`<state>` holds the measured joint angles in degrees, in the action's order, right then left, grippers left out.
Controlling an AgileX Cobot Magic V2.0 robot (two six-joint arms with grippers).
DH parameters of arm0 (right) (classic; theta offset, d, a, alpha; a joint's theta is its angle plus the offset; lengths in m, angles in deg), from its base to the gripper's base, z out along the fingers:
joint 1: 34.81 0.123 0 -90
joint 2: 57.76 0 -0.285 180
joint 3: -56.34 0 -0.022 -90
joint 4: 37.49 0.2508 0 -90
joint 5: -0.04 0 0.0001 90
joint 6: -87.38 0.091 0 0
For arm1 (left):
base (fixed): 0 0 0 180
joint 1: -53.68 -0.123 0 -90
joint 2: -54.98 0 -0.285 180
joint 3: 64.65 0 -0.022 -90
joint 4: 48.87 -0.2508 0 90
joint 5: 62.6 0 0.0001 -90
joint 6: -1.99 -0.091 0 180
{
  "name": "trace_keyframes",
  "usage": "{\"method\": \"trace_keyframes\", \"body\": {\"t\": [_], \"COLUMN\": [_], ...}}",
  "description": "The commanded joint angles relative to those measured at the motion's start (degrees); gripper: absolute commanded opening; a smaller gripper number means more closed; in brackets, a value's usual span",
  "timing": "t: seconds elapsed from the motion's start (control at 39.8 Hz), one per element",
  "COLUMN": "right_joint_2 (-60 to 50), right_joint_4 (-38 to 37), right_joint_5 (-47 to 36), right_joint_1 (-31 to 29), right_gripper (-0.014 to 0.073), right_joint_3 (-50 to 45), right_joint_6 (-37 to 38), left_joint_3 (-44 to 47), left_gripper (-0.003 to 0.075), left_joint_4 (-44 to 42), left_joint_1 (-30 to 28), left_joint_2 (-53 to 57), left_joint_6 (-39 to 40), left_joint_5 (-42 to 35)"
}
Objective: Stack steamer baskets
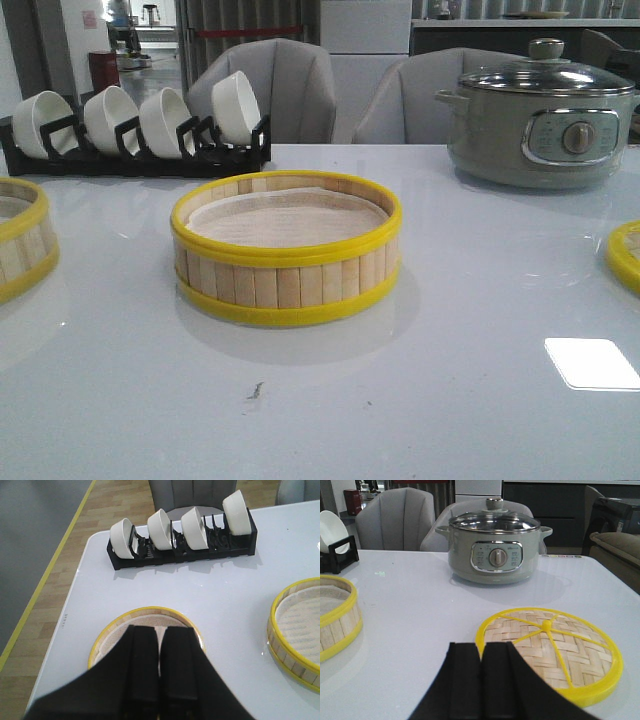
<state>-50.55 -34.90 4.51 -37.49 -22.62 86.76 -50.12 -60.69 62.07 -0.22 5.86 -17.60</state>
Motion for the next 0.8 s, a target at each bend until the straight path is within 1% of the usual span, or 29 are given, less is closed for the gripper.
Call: {"method": "trace_keyframes", "body": {"t": [0.0, 0.08, 0.13, 0.2, 0.28, 0.33, 0.38, 0.4, 0.5, 0.6, 0.73, 0.78], "right_joint_2": [-1.2, -1.2, -1.2, -1.2, -1.2, -1.0, 0.4, 1.7, 9.5, 20.9, 33.5, 38.9], "right_joint_4": [-2.6, -4.0, -3.9, -2.6, -2.2, -2.2, -2.2, -1.9, -0.1, 0.3, 0.6, 2.9], "right_joint_5": [-5.6, -6.0, -8.3, -12.2, -12.4, -9.6, -4.1, -0.4, 8.8, 14.5, 17.7, 19.0], "right_joint_1": [-0.3, -0.3, -0.3, -0.3, -0.3, -0.3, -0.3, -0.3, -0.3, -0.3, -0.3, -0.3], "right_gripper": [0.0056, 0.0056, 0.0056, 0.0056, 0.0056, 0.0056, 0.0056, 0.0056, 0.0056, 0.0056, 0.0056, 0.0056], "right_joint_3": [0.9, 0.9, 0.9, 1.4, 4.1, 7.9, 13.0, 15.6, 25.4, 35.3, 44.2, 47.8], "right_joint_6": [-3.1, -5.0, -4.9, -2.8, -0.3, -0.2, -0.1, 0.2, 2.3, 3.2, 3.2, 3.2], "left_joint_3": [-1.9, -1.9, -1.9, -1.9, -1.9, -1.9, -1.9, -1.9, -1.9, -1.9, -1.9, -1.9], "left_gripper": [0.0083, 0.0083, 0.0083, 0.0083, 0.0083, 0.0083, 0.0083, 0.0083, 0.0083, 0.0083, 0.0083, 0.0083], "left_joint_4": [-0.7, -0.7, -0.7, -0.7, -0.8, -0.8, -0.8, -0.8, -0.9, -0.9, -0.9, -1.0], "left_joint_1": [0.6, 0.6, 0.6, 0.6, 0.6, 0.6, 0.6, 0.6, 0.6, 0.6, 0.6, 0.6], "left_joint_2": [0.3, 0.3, 0.3, 0.3, 0.3, 0.3, 0.3, 0.3, 0.3, 0.3, 0.3, 0.3], "left_joint_6": [0.1, 0.1, 0.1, 0.1, 0.1, 0.1, 0.1, 0.1, 0.1, 0.1, 0.1, 0.1], "left_joint_5": [-3.9, -3.4, -3.2, -3.1, -3.1, -3.1, -3.0, -3.0, -3.0, -3.0, -2.1, -1.6]}}
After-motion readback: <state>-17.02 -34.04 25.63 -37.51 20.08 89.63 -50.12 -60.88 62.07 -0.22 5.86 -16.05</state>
